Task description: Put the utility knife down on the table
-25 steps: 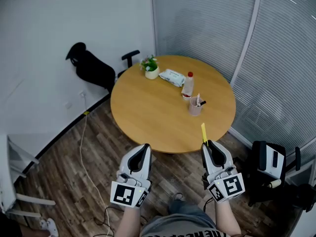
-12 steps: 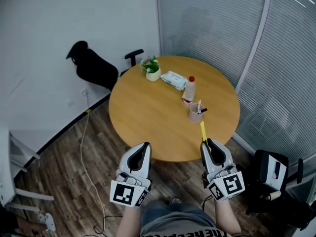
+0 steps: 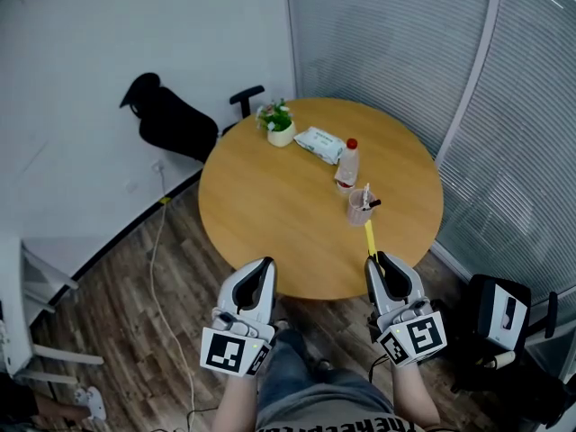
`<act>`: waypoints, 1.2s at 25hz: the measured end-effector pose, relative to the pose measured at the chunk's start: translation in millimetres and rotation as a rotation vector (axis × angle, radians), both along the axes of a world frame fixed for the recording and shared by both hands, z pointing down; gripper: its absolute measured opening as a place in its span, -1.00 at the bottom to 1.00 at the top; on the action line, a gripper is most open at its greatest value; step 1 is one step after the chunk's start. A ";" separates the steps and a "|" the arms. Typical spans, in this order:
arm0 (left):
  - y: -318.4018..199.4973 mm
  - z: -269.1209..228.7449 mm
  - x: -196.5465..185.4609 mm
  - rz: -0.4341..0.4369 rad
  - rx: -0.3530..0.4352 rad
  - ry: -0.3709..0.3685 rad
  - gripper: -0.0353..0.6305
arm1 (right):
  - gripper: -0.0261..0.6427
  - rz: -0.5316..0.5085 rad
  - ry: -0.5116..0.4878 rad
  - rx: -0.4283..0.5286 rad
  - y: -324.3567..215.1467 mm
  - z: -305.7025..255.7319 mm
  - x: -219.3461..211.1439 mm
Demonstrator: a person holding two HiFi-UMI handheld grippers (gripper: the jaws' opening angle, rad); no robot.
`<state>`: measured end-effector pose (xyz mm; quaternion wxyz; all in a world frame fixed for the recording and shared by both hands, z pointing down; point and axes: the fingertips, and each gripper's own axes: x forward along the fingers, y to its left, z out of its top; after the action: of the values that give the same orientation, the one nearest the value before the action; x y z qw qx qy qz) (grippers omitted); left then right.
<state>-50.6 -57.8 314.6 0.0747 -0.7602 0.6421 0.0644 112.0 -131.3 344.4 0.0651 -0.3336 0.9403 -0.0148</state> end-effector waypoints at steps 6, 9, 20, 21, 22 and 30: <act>-24.1 -1.6 -9.3 0.029 0.007 0.000 -0.86 | -0.72 0.018 0.005 0.001 -19.3 -0.4 -10.8; -37.3 -0.9 -18.6 0.046 0.005 0.004 -0.86 | -0.72 0.031 0.009 0.000 -30.6 0.0 -19.7; -94.2 -2.9 -57.4 0.129 -0.003 -0.022 -0.86 | -0.72 0.103 0.002 -0.018 -78.5 2.5 -57.2; -99.7 -2.9 -60.8 0.137 -0.003 -0.024 -0.86 | -0.72 0.111 0.002 -0.021 -83.0 3.4 -60.3; -105.1 -2.8 -64.4 0.145 -0.003 -0.024 -0.86 | -0.72 0.118 0.003 -0.024 -87.4 4.4 -63.6; -147.4 4.2 -89.1 0.205 -0.020 -0.015 -0.87 | -0.72 0.180 0.023 -0.062 -119.4 18.4 -85.3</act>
<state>-139.6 -205.3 318.9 0.0647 -0.8231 0.5611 0.0596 26.7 -250.7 362.8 0.0448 -0.4187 0.9064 -0.0342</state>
